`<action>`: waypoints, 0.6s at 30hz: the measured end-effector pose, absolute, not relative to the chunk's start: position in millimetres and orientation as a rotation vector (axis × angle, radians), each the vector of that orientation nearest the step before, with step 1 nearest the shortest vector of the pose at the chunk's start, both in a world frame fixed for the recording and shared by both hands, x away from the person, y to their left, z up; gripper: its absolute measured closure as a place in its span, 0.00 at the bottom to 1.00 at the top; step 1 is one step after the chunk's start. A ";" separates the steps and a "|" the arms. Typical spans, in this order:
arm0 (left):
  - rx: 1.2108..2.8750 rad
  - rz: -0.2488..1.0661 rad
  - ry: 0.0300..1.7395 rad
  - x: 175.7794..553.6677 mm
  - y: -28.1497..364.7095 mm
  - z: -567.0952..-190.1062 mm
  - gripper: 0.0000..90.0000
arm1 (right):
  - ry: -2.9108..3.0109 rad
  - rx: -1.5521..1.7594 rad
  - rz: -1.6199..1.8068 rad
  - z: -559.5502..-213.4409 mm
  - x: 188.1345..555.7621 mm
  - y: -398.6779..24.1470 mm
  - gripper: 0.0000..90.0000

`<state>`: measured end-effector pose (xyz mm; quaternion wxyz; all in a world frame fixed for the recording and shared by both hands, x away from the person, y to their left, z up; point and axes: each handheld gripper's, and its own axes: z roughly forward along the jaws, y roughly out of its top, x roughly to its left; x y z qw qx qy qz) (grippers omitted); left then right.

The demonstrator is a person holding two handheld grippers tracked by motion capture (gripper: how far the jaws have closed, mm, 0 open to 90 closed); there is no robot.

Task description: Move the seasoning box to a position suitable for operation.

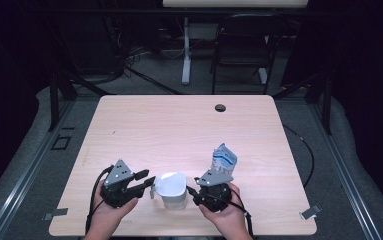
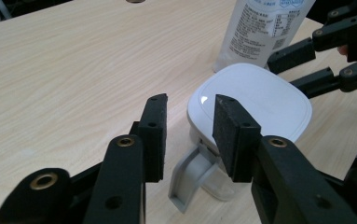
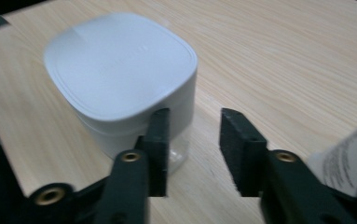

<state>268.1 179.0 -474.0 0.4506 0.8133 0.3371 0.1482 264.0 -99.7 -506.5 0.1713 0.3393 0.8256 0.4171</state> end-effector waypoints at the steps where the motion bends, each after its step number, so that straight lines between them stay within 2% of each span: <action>1: 2.007 0.350 0.831 269.6 178.4 -473.7 0.76 | 2.349 0.962 1.190 -504.7 265.5 -100.3 0.75; 7: 2.007 0.331 0.820 272.6 174.5 -472.7 0.82 | 2.341 0.965 1.221 -500.6 271.0 -101.9 0.78; 9: 2.020 0.339 0.811 273.1 172.4 -472.6 0.84 | 2.349 0.989 1.235 -501.5 271.5 -103.1 0.80; 16: 2.059 0.334 0.820 274.3 166.0 -475.3 1.00 | 2.352 0.996 1.225 -504.5 269.1 -107.3 0.97; 18: 2.056 0.335 0.822 274.2 165.3 -475.9 1.00 | 2.363 0.995 1.226 -505.2 269.2 -108.3 0.99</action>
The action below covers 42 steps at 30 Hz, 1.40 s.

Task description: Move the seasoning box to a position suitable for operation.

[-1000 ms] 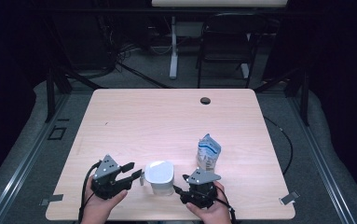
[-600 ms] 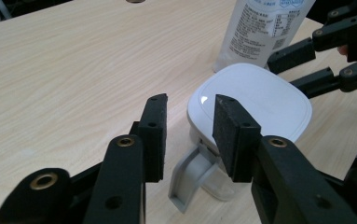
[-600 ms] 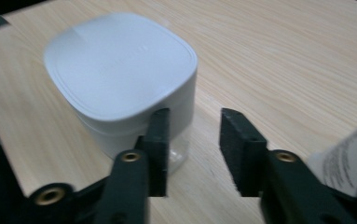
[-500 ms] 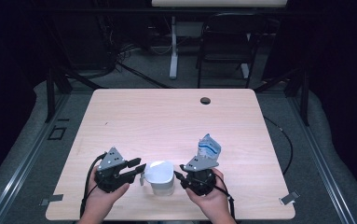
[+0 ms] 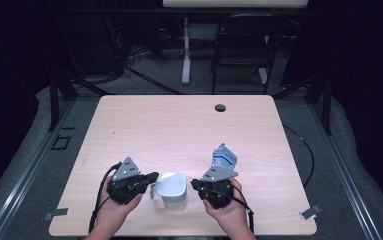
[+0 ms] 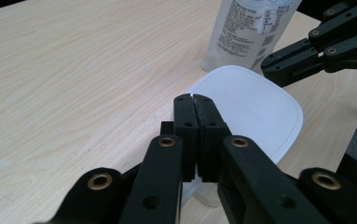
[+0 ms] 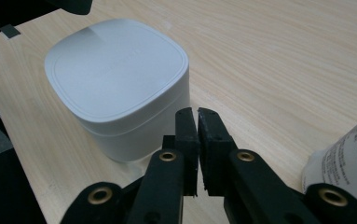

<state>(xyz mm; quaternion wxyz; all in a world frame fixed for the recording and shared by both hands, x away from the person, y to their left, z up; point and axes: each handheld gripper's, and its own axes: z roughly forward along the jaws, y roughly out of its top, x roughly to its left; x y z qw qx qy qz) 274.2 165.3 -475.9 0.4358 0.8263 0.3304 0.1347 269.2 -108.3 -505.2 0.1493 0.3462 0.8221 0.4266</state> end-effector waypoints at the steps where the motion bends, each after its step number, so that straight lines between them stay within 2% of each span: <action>1: 2.067 0.331 0.820 273.8 164.7 -476.7 1.00 | 2.368 0.985 1.225 -506.8 268.4 -109.0 1.00; 42: 2.062 0.329 0.837 272.0 167.8 -484.6 1.00 | 2.419 0.880 1.233 -507.7 258.9 -97.4 1.00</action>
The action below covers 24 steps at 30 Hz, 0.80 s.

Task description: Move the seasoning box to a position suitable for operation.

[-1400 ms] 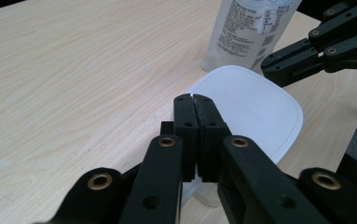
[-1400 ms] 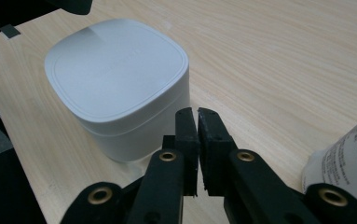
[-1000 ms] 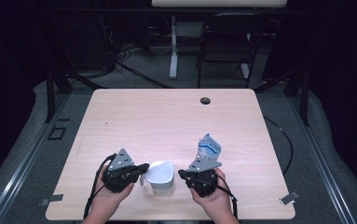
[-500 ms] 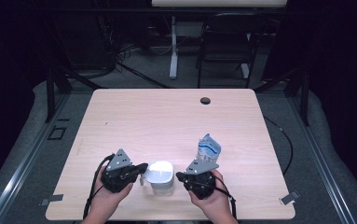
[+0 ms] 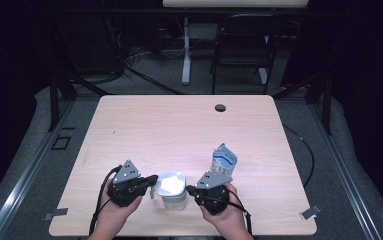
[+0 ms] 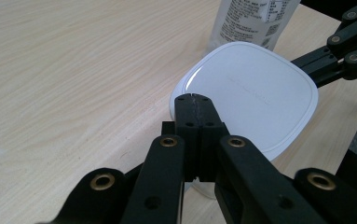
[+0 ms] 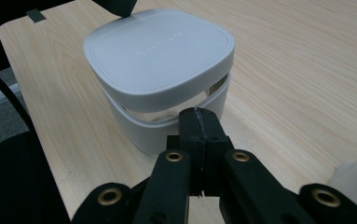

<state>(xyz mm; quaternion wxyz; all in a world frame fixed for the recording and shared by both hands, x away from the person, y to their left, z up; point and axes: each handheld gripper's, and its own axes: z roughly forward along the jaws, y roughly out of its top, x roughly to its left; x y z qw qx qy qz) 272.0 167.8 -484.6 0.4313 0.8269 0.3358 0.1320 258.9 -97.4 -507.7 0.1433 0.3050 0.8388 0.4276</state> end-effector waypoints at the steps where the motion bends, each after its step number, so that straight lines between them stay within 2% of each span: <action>1: 2.062 0.329 0.837 272.0 167.9 -484.6 1.00 | 2.419 0.879 1.235 -507.4 258.8 -97.3 1.00; 24: 2.043 0.337 0.841 270.8 169.3 -487.1 1.00 | 2.401 0.883 1.286 -502.1 258.5 -95.0 1.00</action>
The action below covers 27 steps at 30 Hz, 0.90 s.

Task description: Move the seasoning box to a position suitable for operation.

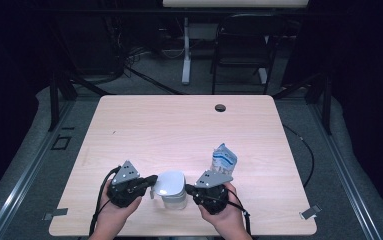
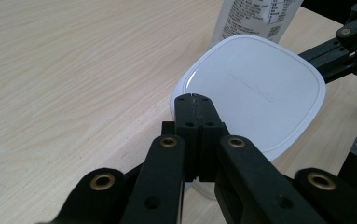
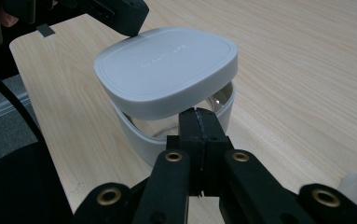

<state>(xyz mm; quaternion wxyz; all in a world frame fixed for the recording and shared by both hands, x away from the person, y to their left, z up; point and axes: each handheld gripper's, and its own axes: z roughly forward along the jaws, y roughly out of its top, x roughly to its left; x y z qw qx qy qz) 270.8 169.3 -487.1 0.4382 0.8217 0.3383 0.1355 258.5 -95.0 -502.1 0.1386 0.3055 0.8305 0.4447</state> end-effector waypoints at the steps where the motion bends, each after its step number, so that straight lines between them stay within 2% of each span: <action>1: 2.042 0.336 0.842 270.8 169.4 -487.1 1.00 | 2.405 0.882 1.284 -501.7 258.8 -95.2 1.00; 27: 2.030 0.330 0.855 259.3 189.0 -494.6 1.00 | 2.387 0.900 1.306 -485.8 262.7 -86.2 1.00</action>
